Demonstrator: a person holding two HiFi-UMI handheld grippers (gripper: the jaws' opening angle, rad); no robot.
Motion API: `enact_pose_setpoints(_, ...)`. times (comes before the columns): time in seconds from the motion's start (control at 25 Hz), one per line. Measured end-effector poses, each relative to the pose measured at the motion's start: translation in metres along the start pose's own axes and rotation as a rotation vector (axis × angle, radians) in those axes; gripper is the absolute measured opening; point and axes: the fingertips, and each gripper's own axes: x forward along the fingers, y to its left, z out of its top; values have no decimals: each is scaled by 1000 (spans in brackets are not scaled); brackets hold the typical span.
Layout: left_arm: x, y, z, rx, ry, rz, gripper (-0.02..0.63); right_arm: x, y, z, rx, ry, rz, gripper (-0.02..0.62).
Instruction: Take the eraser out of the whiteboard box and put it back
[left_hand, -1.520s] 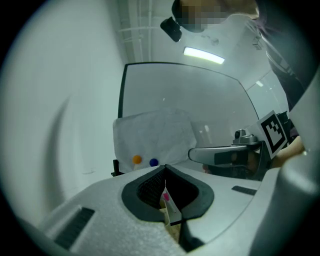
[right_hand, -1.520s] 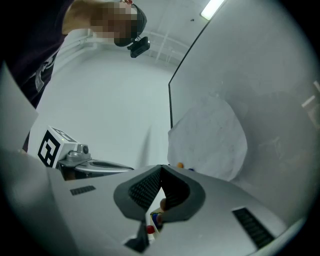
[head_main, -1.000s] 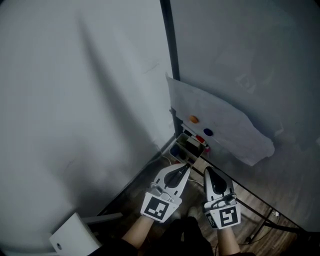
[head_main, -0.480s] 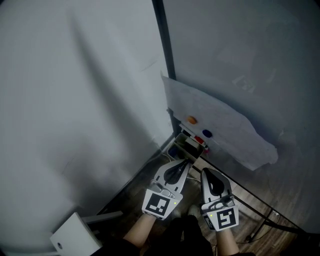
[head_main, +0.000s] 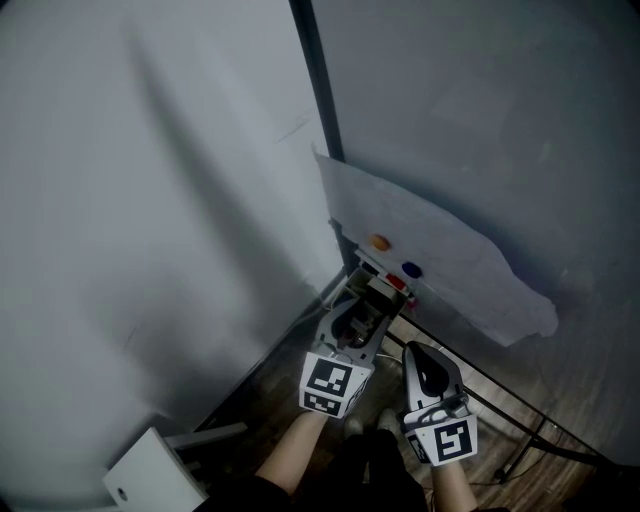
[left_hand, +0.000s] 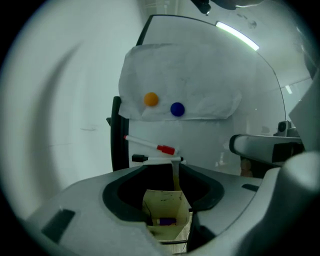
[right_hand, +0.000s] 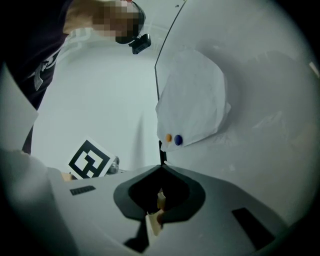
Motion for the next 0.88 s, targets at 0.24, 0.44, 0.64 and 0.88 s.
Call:
enact_pose_setpoints(0.24, 21, 7, -7, -34, 81, 17, 225, -1, -9, -1, 3, 2, -15, 3)
enact_pose_setpoints(0.44, 34, 7, -12, -61, 131, 0, 242, -1, -14, -3, -3, 6, -22, 2)
enact_pose_setpoints(0.64, 39, 9, -13, -51, 149, 5, 241, -2, -19, -5, 15, 14, -32, 2)
enact_pose_setpoints(0.88, 40, 9, -13, -45, 152, 7, 238, -2, -22, -8, 12, 17, -37, 3)
